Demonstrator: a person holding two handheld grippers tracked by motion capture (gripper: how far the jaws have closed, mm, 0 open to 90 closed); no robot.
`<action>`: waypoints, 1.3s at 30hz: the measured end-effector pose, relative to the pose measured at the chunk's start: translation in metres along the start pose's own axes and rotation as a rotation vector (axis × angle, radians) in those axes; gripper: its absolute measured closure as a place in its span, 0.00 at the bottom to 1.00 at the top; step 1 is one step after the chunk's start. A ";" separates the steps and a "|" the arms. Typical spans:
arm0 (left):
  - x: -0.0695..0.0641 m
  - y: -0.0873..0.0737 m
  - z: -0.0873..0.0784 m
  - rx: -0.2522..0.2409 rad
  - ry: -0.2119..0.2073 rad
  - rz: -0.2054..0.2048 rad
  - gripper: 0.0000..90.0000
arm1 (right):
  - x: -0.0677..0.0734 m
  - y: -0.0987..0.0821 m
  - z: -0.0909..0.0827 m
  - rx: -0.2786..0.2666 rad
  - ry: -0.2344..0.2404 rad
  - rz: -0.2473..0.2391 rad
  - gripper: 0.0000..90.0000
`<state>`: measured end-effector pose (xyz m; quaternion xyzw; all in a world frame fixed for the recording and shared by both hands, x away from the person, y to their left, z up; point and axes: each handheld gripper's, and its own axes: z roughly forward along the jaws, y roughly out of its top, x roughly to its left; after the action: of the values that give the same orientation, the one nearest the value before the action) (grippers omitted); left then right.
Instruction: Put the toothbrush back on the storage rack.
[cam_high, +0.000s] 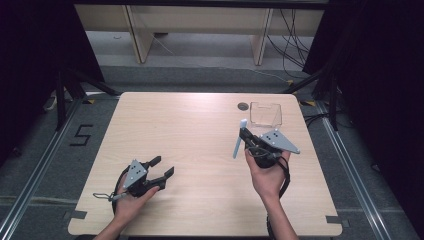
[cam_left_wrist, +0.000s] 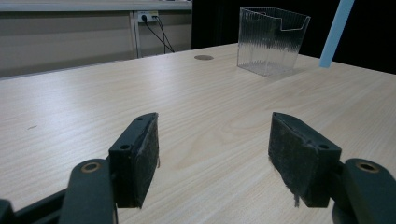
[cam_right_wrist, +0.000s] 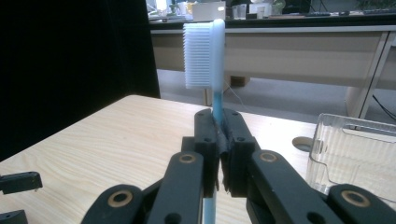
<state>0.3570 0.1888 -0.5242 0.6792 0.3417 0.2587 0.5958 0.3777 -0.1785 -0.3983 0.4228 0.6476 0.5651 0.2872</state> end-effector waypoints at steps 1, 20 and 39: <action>0.000 0.000 0.000 0.000 0.000 0.000 0.37 | 0.000 0.000 0.000 0.000 -0.010 0.002 0.96; -0.001 0.000 0.000 0.000 0.001 0.000 0.37 | -0.016 0.014 -0.003 -0.035 -0.054 -0.025 0.96; -0.001 0.001 -0.002 0.023 0.010 0.005 0.37 | -0.028 0.028 -0.004 -0.055 -0.080 -0.017 0.96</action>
<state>0.3548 0.1889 -0.5229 0.6855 0.3461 0.2597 0.5855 0.3936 -0.2053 -0.3735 0.4317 0.6234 0.5627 0.3292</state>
